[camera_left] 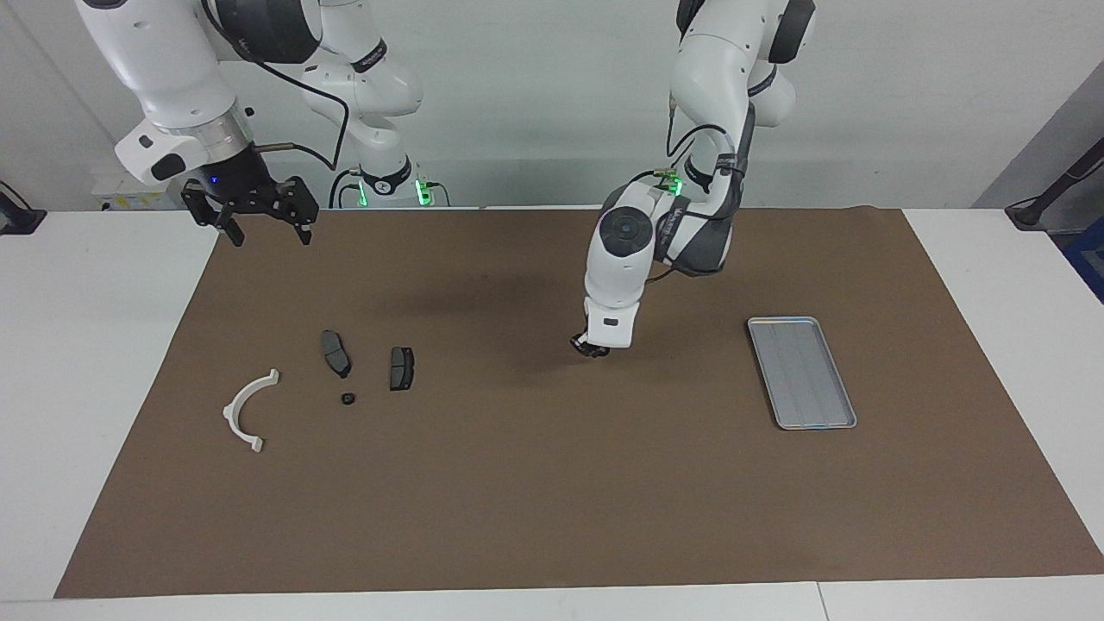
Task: Pick bearing gear from pile to tray
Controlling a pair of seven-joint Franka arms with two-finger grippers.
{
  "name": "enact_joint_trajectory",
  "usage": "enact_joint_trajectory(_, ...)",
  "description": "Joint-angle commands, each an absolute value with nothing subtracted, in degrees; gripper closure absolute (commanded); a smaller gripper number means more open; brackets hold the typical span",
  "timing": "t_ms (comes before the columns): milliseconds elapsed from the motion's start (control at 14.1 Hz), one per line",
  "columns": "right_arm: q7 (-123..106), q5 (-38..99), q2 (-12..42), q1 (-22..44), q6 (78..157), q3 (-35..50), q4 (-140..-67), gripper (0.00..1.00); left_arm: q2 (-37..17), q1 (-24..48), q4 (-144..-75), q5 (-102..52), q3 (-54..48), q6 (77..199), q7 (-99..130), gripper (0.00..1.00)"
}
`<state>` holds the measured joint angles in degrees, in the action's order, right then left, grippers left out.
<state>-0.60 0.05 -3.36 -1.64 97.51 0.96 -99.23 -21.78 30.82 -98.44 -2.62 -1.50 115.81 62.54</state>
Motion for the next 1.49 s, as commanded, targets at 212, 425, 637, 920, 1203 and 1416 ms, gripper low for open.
enact_joint_trajectory(212, -1.6, 1.1, 3.8, -1.3, 111.4, 1.3, -104.7, 0.0, -10.1, 19.0, -112.1, -2.4, -1.8, 114.3, 42.9, 1.0)
enact_joint_trajectory(425, -1.7, 1.0, 8.9, -1.3, 117.5, 1.6, -104.5, 0.0, -10.1, 11.5, -112.6, -2.4, -1.8, 114.4, 30.3, 1.0)
enact_joint_trajectory(637, -1.4, 1.0, 11.8, 0.0, 120.7, 1.7, -104.7, 0.0, -9.8, 4.7, -113.9, -2.3, -1.8, 115.5, 18.8, 1.0)
enact_joint_trajectory(920, -1.4, 0.9, 16.0, 0.4, 125.1, 1.8, -104.8, 0.0, -7.9, 1.1, -121.4, -2.3, -1.7, 124.2, 14.3, 1.0)
enact_joint_trajectory(1203, -1.6, 0.7, 17.6, 0.4, 126.7, 1.8, -105.0, 0.01, -7.8, 1.1, -124.4, -2.3, -1.7, 128.2, 14.4, 1.0)
enact_joint_trajectory(1416, -1.6, 0.5, 18.8, 0.4, 127.7, 1.8, -105.2, 0.02, -8.0, 0.8, -124.7, -2.3, -1.6, 128.7, 14.2, 1.0)
